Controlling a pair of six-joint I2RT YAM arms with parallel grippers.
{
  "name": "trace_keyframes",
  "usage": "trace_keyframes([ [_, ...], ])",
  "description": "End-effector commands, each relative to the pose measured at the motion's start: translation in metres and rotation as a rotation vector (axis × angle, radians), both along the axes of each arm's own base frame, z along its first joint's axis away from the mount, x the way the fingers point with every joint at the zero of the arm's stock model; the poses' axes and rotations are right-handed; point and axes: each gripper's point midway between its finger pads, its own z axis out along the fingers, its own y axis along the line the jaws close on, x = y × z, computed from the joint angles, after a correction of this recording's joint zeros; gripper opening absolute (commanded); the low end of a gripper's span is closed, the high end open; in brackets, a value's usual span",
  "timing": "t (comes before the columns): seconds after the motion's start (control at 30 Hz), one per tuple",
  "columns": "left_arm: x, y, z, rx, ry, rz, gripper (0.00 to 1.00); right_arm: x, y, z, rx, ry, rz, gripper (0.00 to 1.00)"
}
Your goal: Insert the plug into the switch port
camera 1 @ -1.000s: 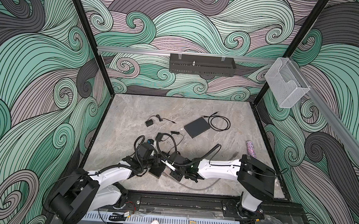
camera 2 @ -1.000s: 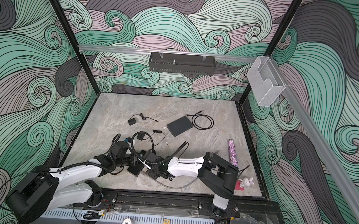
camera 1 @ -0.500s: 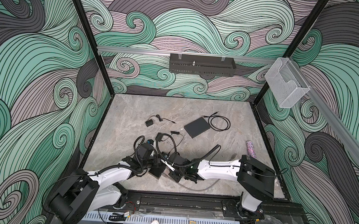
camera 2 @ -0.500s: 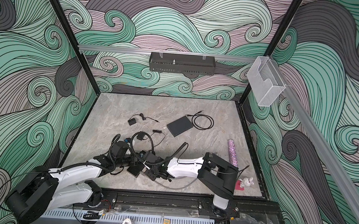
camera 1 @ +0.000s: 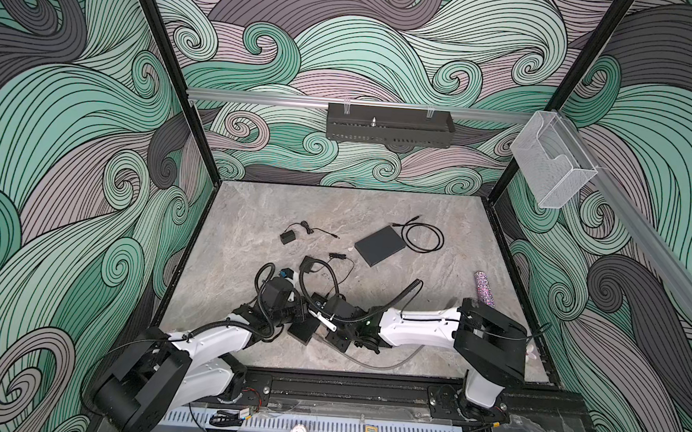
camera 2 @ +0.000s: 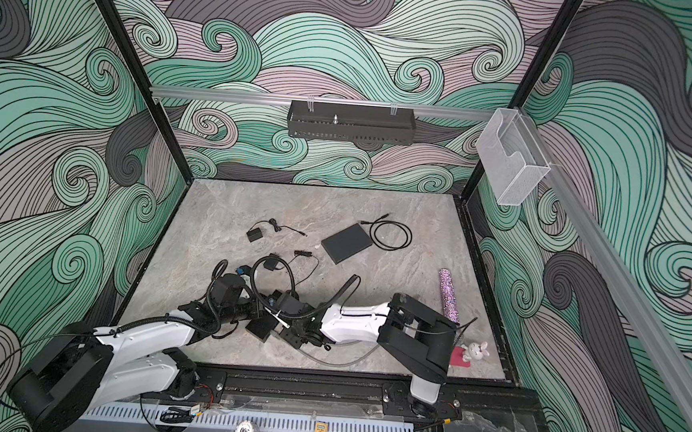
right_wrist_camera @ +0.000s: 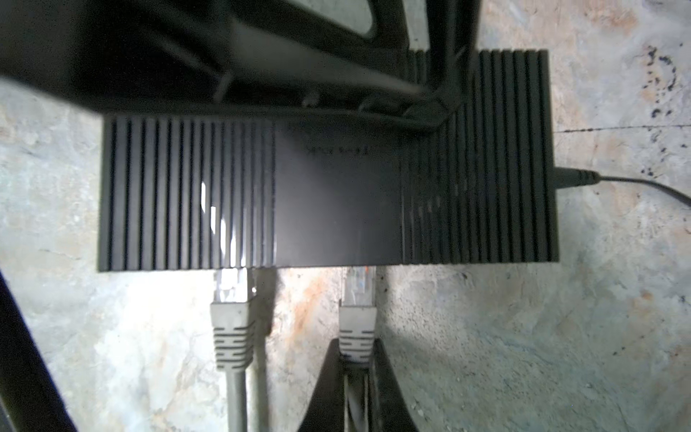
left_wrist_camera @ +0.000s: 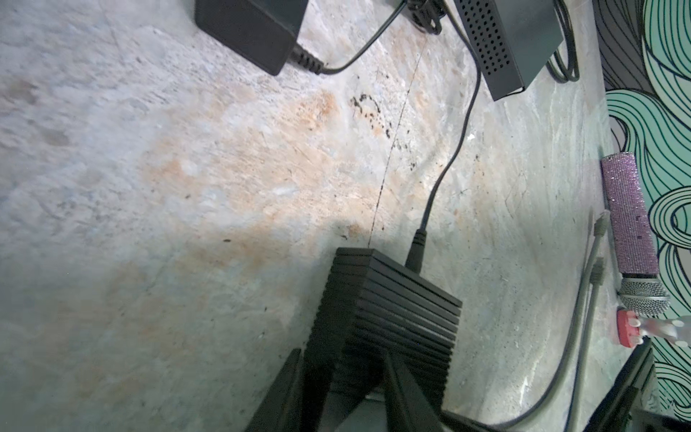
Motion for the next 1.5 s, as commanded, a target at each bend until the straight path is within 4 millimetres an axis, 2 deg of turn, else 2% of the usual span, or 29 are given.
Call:
trace_keyframes([
  [0.0,-0.062,-0.003,-0.043,-0.004,0.271,-0.107,0.34,0.022,0.053,0.055,0.244,-0.130,0.034,0.00],
  [0.4,-0.071,-0.006,-0.053,-0.010,0.313,-0.128,0.32,0.036,0.061,0.072,0.263,-0.186,0.059,0.00],
  [0.67,-0.075,-0.008,-0.054,-0.011,0.316,-0.136,0.32,0.056,0.066,0.085,0.282,-0.228,0.041,0.00],
  [0.83,-0.077,-0.008,-0.057,-0.008,0.329,-0.140,0.32,0.071,0.074,0.084,0.286,-0.244,0.037,0.00],
  [1.03,-0.079,-0.008,-0.058,-0.009,0.333,-0.141,0.32,0.082,0.084,0.115,0.330,-0.287,0.041,0.00],
  [1.1,-0.078,-0.008,-0.058,-0.009,0.330,-0.140,0.32,0.082,0.087,0.120,0.344,-0.291,0.048,0.00],
  [1.27,-0.078,-0.009,-0.059,-0.006,0.330,-0.145,0.32,0.069,0.096,0.100,0.354,-0.205,0.127,0.00],
  [1.4,-0.078,-0.011,-0.058,-0.010,0.325,-0.155,0.32,0.052,0.100,0.111,0.417,-0.202,0.279,0.00],
  [1.47,-0.078,-0.012,-0.057,-0.012,0.322,-0.162,0.32,0.052,0.096,0.114,0.408,-0.242,0.324,0.00],
])
